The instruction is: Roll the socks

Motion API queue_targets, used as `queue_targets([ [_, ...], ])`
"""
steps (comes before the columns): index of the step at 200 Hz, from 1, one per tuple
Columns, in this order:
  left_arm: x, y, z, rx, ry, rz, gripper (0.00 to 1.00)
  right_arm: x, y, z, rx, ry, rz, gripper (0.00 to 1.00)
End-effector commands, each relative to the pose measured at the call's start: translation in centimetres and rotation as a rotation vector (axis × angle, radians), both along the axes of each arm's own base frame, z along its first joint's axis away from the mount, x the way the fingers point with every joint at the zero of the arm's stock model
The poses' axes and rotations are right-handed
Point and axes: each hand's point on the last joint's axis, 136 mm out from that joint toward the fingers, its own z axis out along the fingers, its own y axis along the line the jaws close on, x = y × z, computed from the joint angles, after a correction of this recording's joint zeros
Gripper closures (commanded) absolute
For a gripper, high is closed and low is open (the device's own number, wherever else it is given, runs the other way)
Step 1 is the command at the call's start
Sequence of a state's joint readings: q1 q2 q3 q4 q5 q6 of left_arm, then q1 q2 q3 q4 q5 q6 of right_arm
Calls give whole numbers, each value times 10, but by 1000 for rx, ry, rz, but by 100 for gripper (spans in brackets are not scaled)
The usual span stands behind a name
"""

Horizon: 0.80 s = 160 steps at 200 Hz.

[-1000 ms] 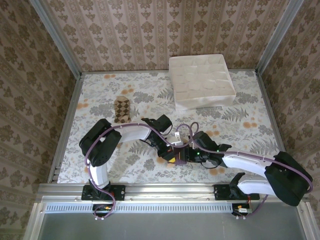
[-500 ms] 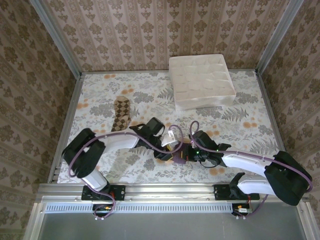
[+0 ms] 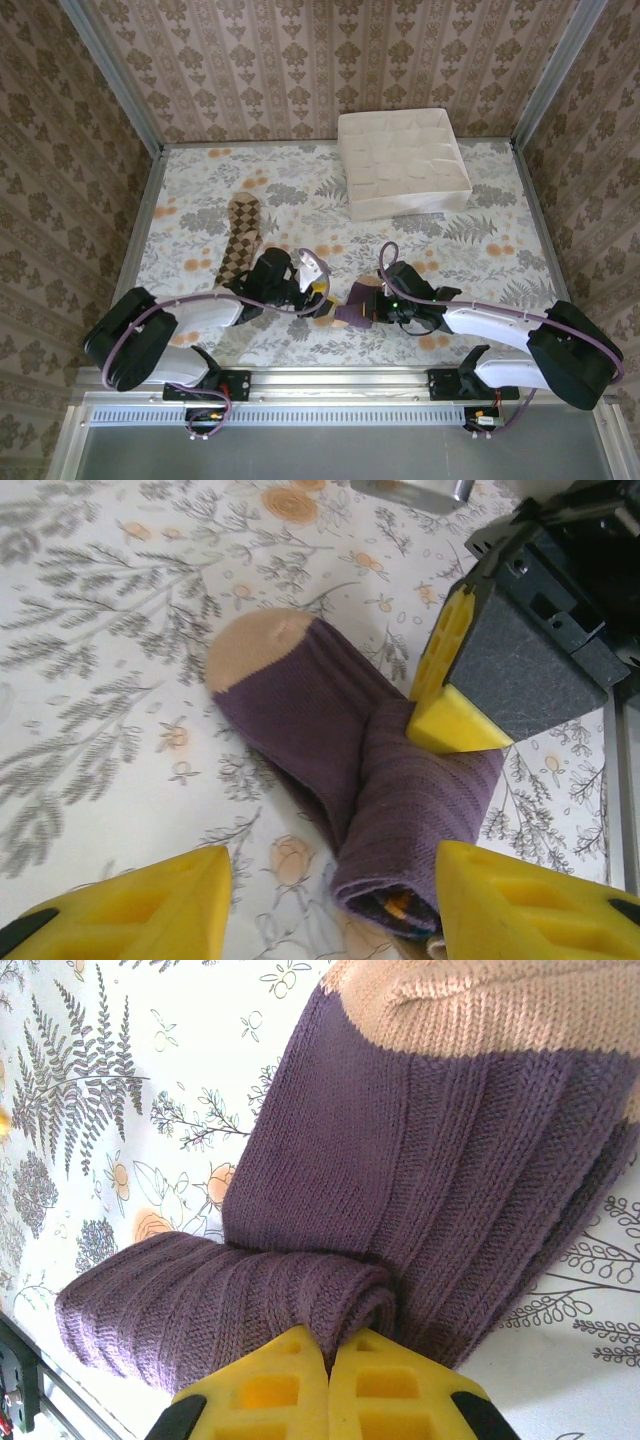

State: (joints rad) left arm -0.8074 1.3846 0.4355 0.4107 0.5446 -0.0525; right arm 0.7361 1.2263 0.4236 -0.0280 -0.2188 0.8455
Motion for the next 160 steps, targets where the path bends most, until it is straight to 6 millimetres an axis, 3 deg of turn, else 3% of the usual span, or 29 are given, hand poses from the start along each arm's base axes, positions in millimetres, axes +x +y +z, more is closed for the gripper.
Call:
queue_targets([
  [1,2,-20,11,-113,23,18,45,-11,-16,-20,-90,65,-26,100],
  [50,-5,-42,4,-170,85,-27,46,-12,-17,-20,-99,71,-25,100],
  [98,-19,-46,-7,-107,136,-78,53,-9,-17,-18,-106,68,-28,100],
  [160,-25,-48,-16,-14,166,-81,53,-3,-23,-13,-103,63,-44,100],
])
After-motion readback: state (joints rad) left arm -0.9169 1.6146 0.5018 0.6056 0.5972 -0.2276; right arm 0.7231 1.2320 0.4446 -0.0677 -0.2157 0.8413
